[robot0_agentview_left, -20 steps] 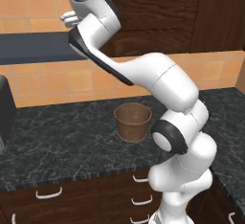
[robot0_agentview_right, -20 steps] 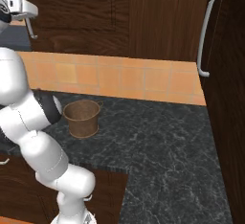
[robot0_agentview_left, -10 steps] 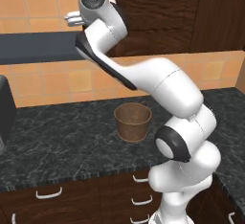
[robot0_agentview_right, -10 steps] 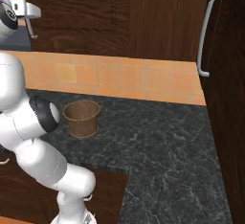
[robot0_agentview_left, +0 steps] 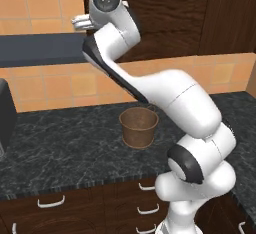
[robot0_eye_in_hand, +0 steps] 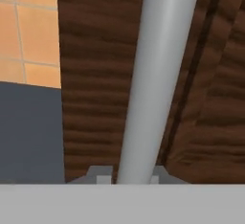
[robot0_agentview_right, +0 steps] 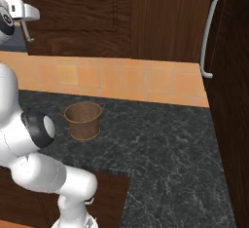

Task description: Open the cabinet, pick up the bread from the cabinet and place it in the basket. Then move the basket to the dining counter.

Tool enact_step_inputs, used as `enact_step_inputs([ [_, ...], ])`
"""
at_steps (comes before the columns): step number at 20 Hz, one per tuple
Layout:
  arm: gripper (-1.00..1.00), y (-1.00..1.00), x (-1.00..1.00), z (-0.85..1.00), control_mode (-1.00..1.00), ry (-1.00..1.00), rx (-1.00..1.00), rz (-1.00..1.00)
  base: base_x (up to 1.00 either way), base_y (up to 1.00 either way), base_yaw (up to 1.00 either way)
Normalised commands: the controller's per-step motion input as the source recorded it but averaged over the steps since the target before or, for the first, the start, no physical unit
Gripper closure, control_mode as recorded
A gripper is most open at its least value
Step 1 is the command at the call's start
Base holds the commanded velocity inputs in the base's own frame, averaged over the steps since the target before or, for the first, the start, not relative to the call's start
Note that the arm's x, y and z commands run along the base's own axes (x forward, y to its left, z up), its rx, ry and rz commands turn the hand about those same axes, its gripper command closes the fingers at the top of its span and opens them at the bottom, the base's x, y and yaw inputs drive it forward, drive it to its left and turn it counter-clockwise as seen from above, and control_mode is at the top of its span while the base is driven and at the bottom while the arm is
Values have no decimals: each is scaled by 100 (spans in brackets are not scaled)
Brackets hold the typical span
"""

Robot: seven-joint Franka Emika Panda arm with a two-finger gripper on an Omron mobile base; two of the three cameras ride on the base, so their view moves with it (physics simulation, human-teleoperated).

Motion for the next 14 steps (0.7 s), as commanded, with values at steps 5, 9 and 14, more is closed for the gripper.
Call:
enact_step_inputs([
  [5, 100, -57, -100, -15, -100, -1, 0, 13, 0, 0, 0],
  [9, 100, -78, -100, -8, -100, 3, 1, 16, 0, 0, 0],
  [14, 100, -76, -100, -10, -100, 3, 0, 15, 0, 0, 0],
])
